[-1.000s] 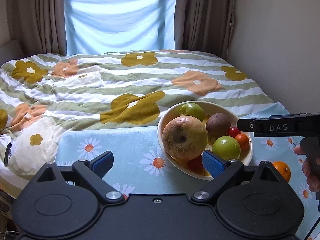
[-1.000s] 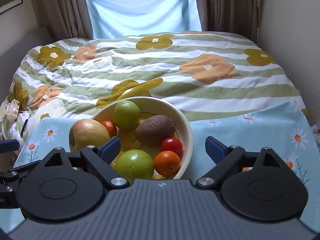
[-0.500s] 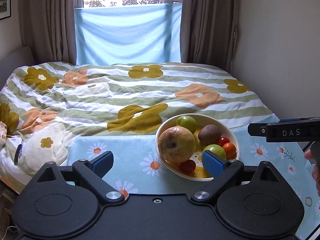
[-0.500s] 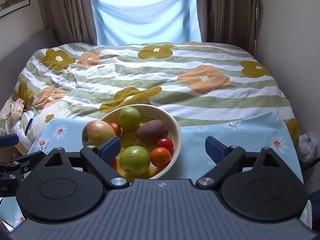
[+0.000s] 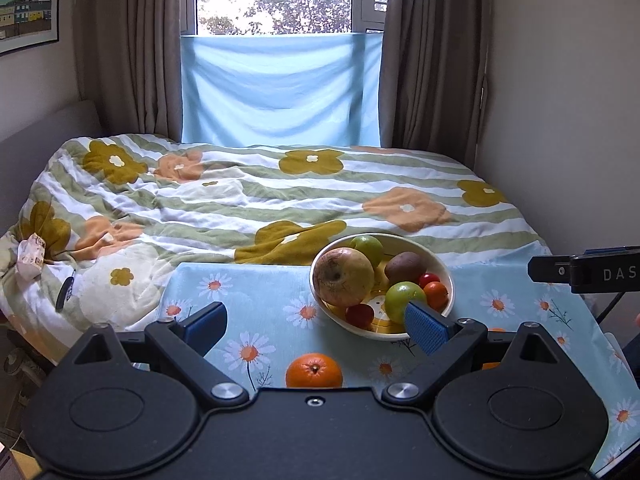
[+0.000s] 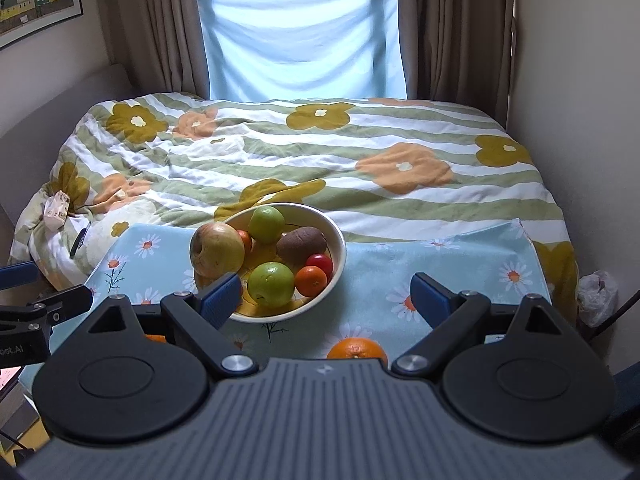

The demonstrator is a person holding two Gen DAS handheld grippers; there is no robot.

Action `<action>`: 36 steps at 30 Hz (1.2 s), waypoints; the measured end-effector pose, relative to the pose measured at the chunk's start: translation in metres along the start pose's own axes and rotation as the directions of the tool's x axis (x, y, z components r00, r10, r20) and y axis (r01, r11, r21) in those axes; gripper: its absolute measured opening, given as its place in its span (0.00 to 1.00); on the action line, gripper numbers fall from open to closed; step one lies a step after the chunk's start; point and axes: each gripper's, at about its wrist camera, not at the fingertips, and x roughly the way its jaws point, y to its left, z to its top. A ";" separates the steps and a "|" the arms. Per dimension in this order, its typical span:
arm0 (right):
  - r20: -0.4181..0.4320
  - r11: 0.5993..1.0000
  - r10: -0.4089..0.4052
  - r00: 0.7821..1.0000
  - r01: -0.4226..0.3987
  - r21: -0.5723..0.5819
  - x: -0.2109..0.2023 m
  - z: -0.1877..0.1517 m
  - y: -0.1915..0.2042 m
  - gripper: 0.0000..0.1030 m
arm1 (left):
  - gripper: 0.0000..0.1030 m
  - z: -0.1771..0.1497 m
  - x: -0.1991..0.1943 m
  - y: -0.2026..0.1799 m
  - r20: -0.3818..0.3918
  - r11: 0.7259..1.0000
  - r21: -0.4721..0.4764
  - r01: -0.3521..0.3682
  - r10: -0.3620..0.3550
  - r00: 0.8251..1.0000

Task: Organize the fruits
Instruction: 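Withdraw both tools from the bowl and move toward the two oranges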

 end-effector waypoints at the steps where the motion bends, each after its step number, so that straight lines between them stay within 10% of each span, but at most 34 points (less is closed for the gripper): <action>1: -0.002 1.000 0.003 1.000 -0.003 -0.003 -0.002 -0.003 -0.002 1.00 | 0.95 -0.003 -0.003 -0.002 0.002 1.000 -0.004 -0.006 0.006 1.000; 26: -0.132 0.998 -0.041 0.990 0.047 0.044 0.078 -0.099 -0.037 1.00 | 0.94 -0.074 0.103 -0.006 -0.152 0.998 -0.002 -0.067 0.066 0.986; 36: -0.155 0.998 -0.020 0.988 0.028 0.049 0.104 -0.097 -0.033 1.00 | 0.78 -0.073 0.133 -0.008 -0.200 0.998 0.026 -0.051 0.056 0.978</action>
